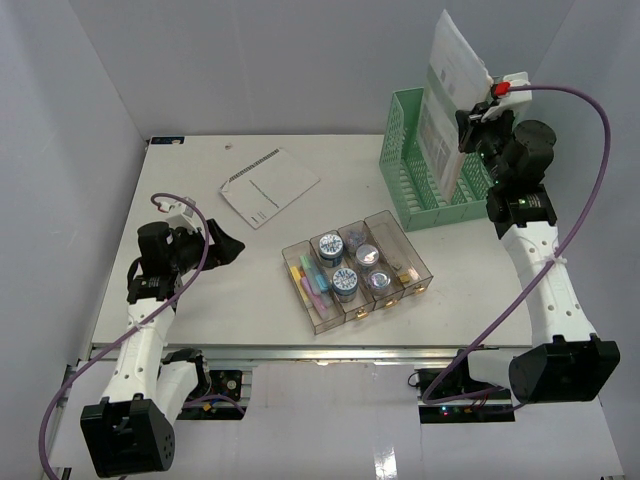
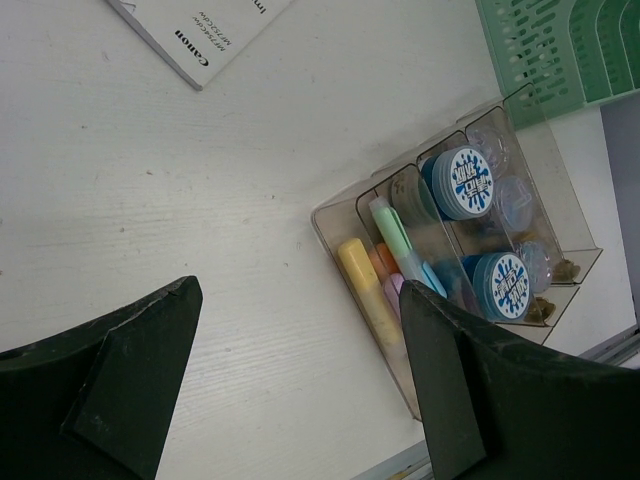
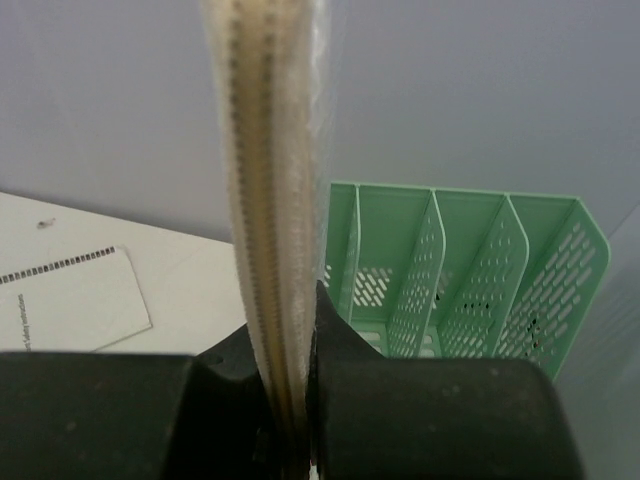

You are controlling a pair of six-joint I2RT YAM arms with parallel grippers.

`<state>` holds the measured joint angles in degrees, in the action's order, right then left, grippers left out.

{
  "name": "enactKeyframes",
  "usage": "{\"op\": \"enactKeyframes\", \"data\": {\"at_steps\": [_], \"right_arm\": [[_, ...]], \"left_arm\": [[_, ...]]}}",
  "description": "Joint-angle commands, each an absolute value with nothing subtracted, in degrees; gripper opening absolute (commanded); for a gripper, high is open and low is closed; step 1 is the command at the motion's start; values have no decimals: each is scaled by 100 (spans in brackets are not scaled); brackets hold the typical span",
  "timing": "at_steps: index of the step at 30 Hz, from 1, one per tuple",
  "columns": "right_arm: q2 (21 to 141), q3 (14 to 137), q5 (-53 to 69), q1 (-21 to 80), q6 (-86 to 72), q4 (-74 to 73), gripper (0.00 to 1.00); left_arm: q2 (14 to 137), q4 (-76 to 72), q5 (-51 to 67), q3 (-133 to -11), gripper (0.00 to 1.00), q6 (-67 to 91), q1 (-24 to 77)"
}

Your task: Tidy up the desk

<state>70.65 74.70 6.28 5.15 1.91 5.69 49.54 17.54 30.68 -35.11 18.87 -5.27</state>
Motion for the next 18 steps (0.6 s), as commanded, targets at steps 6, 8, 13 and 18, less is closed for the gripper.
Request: {"op": "enactKeyframes", "data": {"at_steps": [6, 8, 13, 18], "right_arm": [[6828, 6980, 811, 586, 536, 1894, 8], [6918, 7008, 945, 630, 660, 1946, 8], [7151, 7139, 1169, 718, 820, 2068, 8], [7341, 6974, 1055, 762, 928, 2403, 8]], "left_arm": [[4879, 1617, 3183, -3489, 91, 1819, -492], [4887, 1617, 3187, -3489, 91, 1822, -492], [4913, 1623, 3179, -3480, 91, 1819, -489], [4951, 1626, 3164, -3486, 91, 1814, -486]]}}
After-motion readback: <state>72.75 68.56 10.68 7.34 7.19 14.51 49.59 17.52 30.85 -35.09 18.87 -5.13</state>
